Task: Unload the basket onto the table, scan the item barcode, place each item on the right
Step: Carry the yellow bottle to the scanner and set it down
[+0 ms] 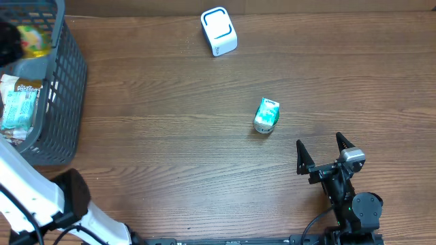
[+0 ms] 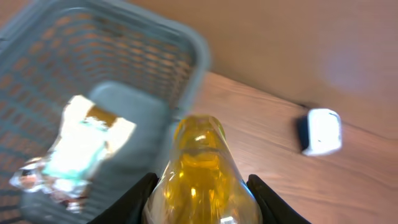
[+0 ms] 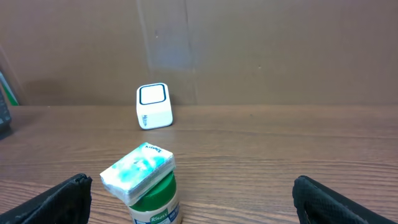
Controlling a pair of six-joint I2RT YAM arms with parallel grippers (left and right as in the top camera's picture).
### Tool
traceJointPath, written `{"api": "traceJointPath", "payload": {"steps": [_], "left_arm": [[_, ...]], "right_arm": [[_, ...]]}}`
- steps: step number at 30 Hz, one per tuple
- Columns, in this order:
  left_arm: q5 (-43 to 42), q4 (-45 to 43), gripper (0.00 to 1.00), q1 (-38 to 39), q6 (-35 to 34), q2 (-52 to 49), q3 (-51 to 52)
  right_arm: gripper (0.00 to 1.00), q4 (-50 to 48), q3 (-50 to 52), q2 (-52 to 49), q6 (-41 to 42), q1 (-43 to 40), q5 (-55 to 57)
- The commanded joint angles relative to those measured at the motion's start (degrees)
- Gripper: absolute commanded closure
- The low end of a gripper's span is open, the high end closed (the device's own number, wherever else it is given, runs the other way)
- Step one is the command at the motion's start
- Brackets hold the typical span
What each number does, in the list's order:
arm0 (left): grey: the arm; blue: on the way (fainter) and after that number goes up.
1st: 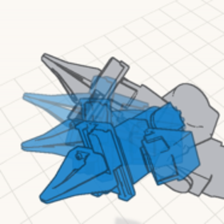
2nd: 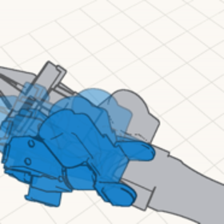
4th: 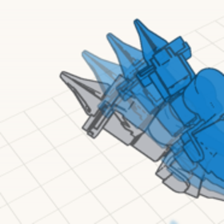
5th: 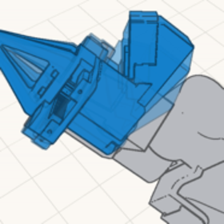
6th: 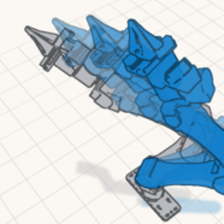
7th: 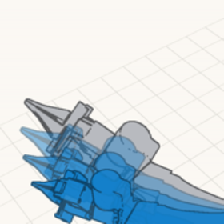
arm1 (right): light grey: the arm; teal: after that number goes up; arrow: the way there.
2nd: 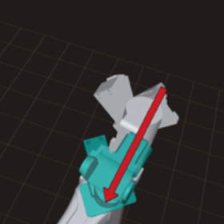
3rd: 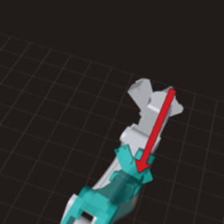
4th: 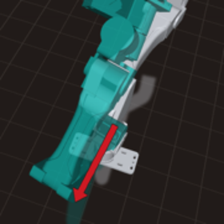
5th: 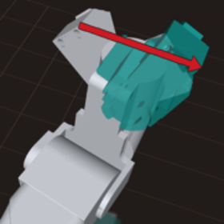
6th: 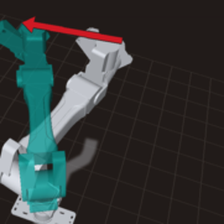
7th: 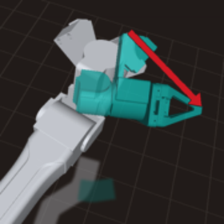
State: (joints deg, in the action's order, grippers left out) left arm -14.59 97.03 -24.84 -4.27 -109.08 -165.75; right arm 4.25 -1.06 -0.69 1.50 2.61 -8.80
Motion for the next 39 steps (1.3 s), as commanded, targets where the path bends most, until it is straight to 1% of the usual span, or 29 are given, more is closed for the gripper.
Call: {"api": "traceJointPath", "payload": {"steps": [1,5,10,14,21,28,31,35,39], "left_arm": [[-1.5,-0.2,0.59,5.5,-1.2,-0.1,0.2],[1.6,-0.2,0.58,14.5,-4.3,0.1,0.5],[7.6,-0.2,0.57,26.8,-8.4,0.1,4.5],[15.4,-0.2,0.58,38.2,-13.7,0.1,11.2],[19.4,-1.4,0.57,50.6,-22.4,-0.5,24.2],[26.6,-7.8,0.58,58.8,-31.5,-0.5,39.6],[27.2,-11.4,0.57,60.8,-35.3,-0.5,45.8],[27.3,-19.1,0.57,62.8,-39.6,-0.5,55.2],[27.2,-28.7,0.56,64.1,-39.9,-0.5,64.0]], "right_arm": [[0.0,-0.3,0.6,0.5,-0.1,-0.2,-0.3],[0.0,-0.3,0.6,0.5,-0.1,-0.2,-0.3],[0.0,-0.3,0.6,0.5,-0.1,-0.2,-0.3],[0.0,-0.3,0.6,0.5,-0.1,-0.2,-0.3],[0.0,-0.3,0.6,0.5,-0.1,0.0,-0.3],[0.0,-0.3,0.6,0.5,-0.1,0.0,-0.3],[0.0,-0.3,0.6,0.5,-0.1,0.0,-0.3],[0.0,-0.3,0.6,0.5,-0.1,0.0,-0.3],[0.0,-0.3,0.6,0.5,-0.1,0.0,-0.3]]}}
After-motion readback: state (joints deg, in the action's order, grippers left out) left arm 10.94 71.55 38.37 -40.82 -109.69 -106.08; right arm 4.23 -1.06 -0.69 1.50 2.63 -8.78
